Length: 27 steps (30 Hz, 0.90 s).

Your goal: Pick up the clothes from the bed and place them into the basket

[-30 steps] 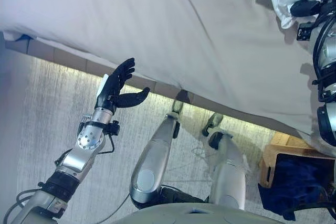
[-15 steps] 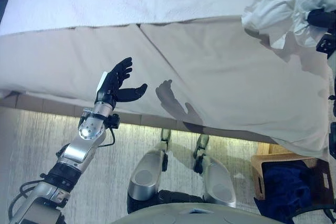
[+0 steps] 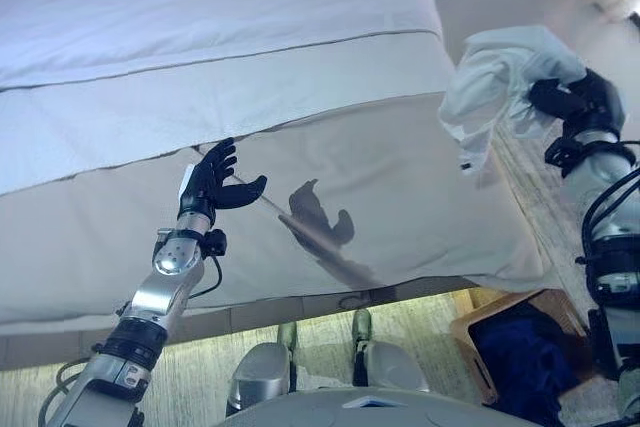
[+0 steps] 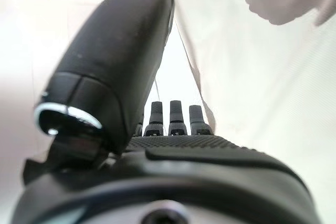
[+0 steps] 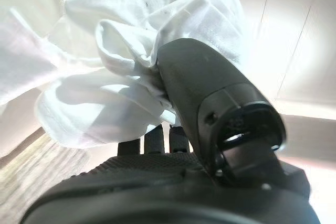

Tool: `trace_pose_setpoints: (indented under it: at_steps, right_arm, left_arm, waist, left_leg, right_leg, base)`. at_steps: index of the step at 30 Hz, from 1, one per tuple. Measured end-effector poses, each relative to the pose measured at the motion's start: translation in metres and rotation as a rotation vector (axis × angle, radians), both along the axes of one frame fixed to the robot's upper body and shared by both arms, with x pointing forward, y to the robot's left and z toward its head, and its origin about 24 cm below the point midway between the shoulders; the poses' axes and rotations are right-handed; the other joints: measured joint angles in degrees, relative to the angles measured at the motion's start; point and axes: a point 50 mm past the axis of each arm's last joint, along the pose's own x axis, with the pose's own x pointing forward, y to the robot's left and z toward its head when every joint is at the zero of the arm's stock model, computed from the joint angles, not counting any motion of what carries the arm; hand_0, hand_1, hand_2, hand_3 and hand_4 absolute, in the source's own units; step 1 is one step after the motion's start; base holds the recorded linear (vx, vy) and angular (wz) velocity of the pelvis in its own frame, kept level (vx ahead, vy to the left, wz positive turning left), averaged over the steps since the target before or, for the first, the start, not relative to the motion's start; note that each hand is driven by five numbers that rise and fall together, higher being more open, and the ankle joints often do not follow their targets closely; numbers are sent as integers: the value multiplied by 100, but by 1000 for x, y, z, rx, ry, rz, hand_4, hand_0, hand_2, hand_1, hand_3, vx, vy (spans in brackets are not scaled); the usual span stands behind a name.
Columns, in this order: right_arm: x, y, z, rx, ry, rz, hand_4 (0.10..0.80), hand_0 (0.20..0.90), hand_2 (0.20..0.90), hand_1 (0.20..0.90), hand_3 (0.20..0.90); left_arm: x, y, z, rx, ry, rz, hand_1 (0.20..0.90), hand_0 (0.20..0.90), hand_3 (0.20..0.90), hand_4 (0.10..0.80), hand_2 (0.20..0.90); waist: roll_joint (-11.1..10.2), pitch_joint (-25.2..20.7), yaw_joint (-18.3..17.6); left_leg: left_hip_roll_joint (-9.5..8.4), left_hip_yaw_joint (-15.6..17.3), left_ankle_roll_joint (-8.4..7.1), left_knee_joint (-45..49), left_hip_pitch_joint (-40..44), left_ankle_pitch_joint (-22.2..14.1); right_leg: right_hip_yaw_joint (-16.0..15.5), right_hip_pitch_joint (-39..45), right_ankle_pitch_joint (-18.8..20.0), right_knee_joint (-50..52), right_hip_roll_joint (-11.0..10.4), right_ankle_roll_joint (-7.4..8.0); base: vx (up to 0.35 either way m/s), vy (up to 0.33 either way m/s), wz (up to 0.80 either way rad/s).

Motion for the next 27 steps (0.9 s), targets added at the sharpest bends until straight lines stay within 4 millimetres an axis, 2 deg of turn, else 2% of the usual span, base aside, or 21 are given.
trace_pose_setpoints:
  at_steps: [2,3,4,5,6,7,8,9,10,11,12,15,20,27]
  right_arm:
    - [2,5,-4,18,1,11,100,300,300,300,200]
    - [3,7,-6,26,2,17,100,300,300,300,200]
    - [4,9,-7,32,3,18,100,300,300,300,200]
    - [5,12,-11,43,11,23,100,300,300,300,200]
    - [5,12,-13,44,16,21,100,300,300,300,200]
    - [5,13,-15,42,26,11,100,300,300,300,200]
    - [4,12,-16,42,28,7,100,300,300,300,200]
    - [4,12,-14,36,5,8,100,300,300,300,200]
    - [3,11,-12,34,-15,4,100,300,300,300,200]
    - [3,10,-11,31,-24,-1,100,300,300,300,200]
    - [2,9,-12,29,-20,-9,100,300,300,300,200]
    - [-5,4,-23,22,18,-38,100,300,300,300,200]
    - [-15,-7,-31,2,44,-96,100,300,300,300,200]
    - [-39,-22,-55,-41,132,-206,100,300,300,300,200]
  left_arm:
    - [0,2,0,3,-2,15,900,900,900,800,900]
    - [0,4,1,5,-1,21,900,900,900,800,900]
    - [0,5,1,5,-1,26,900,900,900,800,900]
    - [0,6,1,3,1,39,900,900,900,800,900]
    - [0,6,1,-3,1,45,900,900,900,800,900]
    - [-1,6,-1,-19,7,57,900,900,900,800,900]
    - [-2,7,-3,-28,14,65,900,900,900,800,900]
    - [-4,10,-5,-34,27,82,900,900,900,800,900]
    - [-4,11,-5,-35,29,88,900,900,900,800,900]
    - [-4,11,-5,-37,30,90,900,900,900,800,900]
    - [-4,9,-9,-47,41,93,900,900,900,800,900]
    - [-5,2,-15,-76,56,89,900,900,900,800,900]
    - [-5,-7,-19,-106,63,73,900,900,900,800,900]
    - [-5,-9,-19,-106,63,61,900,900,900,800,900]
  waist:
    - [2,-1,24]
    - [9,-4,91]
    - [9,-4,98]
    - [52,-27,143]
    - [76,-45,148]
    - [151,-94,131]
    - [170,-119,148]
    - [131,-181,197]
    - [92,-203,177]
    - [71,-214,143]
    - [128,-235,75]
    - [159,-262,-94]
    - [174,-368,-444]
    - [220,-444,-757]
  left_leg:
    - [35,328,5,-40,-30,-2]
    - [145,589,33,-62,-37,12]
    - [167,718,57,-30,-52,-3]
    - [326,971,199,-26,-94,-38]
    - [371,1036,201,-21,-115,-36]
    - [485,1152,204,-19,-145,-25]
    - [511,1267,178,-20,-139,-8]
    - [468,1435,167,-37,-143,-17]
    - [384,1473,110,-35,-146,-5]
    - [321,1484,77,-35,-146,16]
    - [325,1449,22,-38,-145,66]
    - [410,1401,10,-65,-45,73]
    - [456,1468,-84,-251,28,135]
    - [498,1604,-161,-455,245,189]
  right_leg:
    - [-42,-185,419,-77,49,80]
    - [-131,-262,611,-132,101,104]
    - [-204,-275,813,-240,143,101]
    - [-533,-355,784,-162,176,39]
    - [-710,-458,467,196,183,-127]
    - [-917,-634,-22,1005,156,-280]
    - [-1041,-646,-322,1381,52,-242]
    - [-1131,-439,-525,1332,-178,-199]
    - [-1062,-233,-524,952,-245,-146]
    - [-935,-78,-524,559,-220,-149]
    - [-860,43,-360,290,-160,-84]
    - [-762,263,-135,-154,19,-131]
    - [-490,348,131,-603,150,-161]
    - [-320,428,172,-694,238,-164]
  base:
    - [-229,74,-78]
    - [-230,52,-86]
    - [-224,10,-98]
    - [-163,-15,-72]
    - [-166,-59,-76]
    - [-112,-103,-53]
    - [-97,-145,-82]
    - [-52,-148,-75]
    - [-33,-116,-64]
    - [-24,-86,-33]
    - [-20,-63,-24]
    - [-45,-81,-30]
    - [-48,-82,-28]
    - [-18,-80,-15]
